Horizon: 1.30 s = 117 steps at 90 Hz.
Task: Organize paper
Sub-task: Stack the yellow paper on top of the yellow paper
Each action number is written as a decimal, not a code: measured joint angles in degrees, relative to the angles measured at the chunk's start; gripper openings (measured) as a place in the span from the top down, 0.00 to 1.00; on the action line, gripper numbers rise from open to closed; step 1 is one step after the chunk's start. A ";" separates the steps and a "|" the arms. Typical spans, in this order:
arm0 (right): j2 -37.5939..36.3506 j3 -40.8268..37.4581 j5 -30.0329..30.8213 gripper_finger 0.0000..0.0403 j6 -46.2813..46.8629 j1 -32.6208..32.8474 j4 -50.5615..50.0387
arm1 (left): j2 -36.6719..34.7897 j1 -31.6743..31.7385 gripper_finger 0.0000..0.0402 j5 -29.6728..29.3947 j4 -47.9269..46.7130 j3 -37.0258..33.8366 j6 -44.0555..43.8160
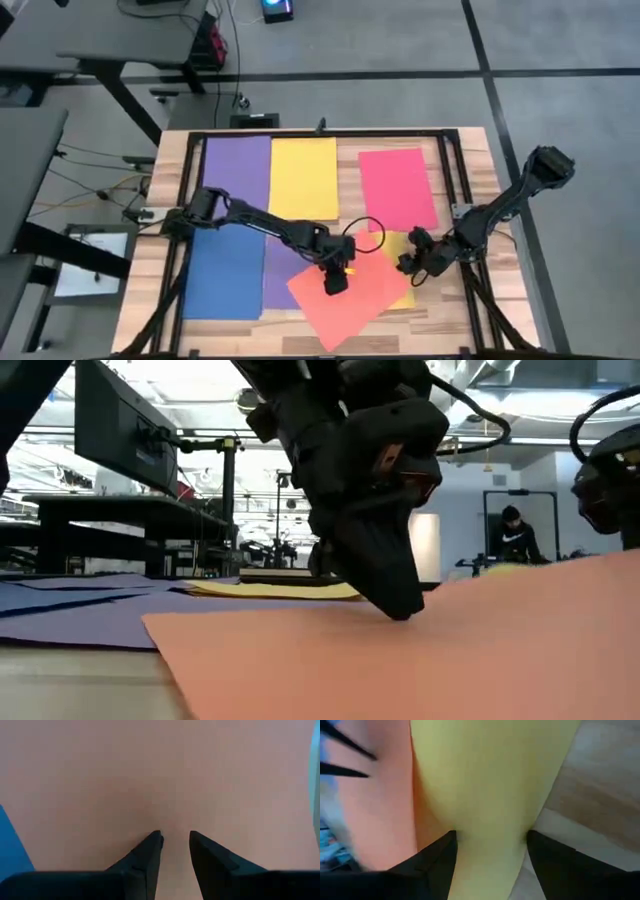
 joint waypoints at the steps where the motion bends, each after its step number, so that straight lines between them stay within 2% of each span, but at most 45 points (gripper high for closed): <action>1: -0.42 0.05 0.70 0.44 -0.21 0.18 0.32 | 0.01 0.00 0.78 0.00 0.00 0.00 0.02; 11: -2.38 0.31 5.75 0.44 -3.57 2.05 2.59 | 0.01 0.00 0.78 0.08 0.00 -0.04 0.31; 21: -2.00 0.47 6.92 0.44 -3.69 3.35 0.49 | 0.02 0.00 0.78 0.17 -0.01 -0.07 1.38; 30: -0.60 0.16 4.57 0.44 4.19 4.15 -7.42 | 0.03 0.02 0.77 0.48 -0.04 -0.07 1.53; 37: -1.18 0.42 2.93 0.44 8.40 4.89 -9.86 | 0.03 0.03 0.77 0.87 -0.17 -0.07 1.49; 53: -3.99 1.46 -9.18 0.44 14.53 6.58 -15.99 | 0.06 0.04 0.77 1.03 0.00 -0.09 1.27; 66: -2.06 2.29 -9.56 0.44 18.34 8.62 -18.89 | 0.10 0.10 0.77 1.08 0.45 -0.14 1.27; 73: 0.89 1.62 -8.97 0.44 19.71 8.64 -17.32 | 0.14 0.17 0.77 1.17 0.94 -0.17 1.25; 87: 6.39 1.06 -8.38 0.44 17.69 7.14 -7.28 | 0.17 0.26 0.77 1.19 1.27 -0.17 1.19; 108: 7.57 0.71 -8.09 0.44 15.28 3.36 -2.92 | 0.17 0.26 0.77 1.18 1.72 -0.17 1.20; 117: 7.72 0.34 -2.72 0.44 13.19 3.52 -0.74 | 0.17 0.26 0.77 1.16 2.01 -0.17 1.21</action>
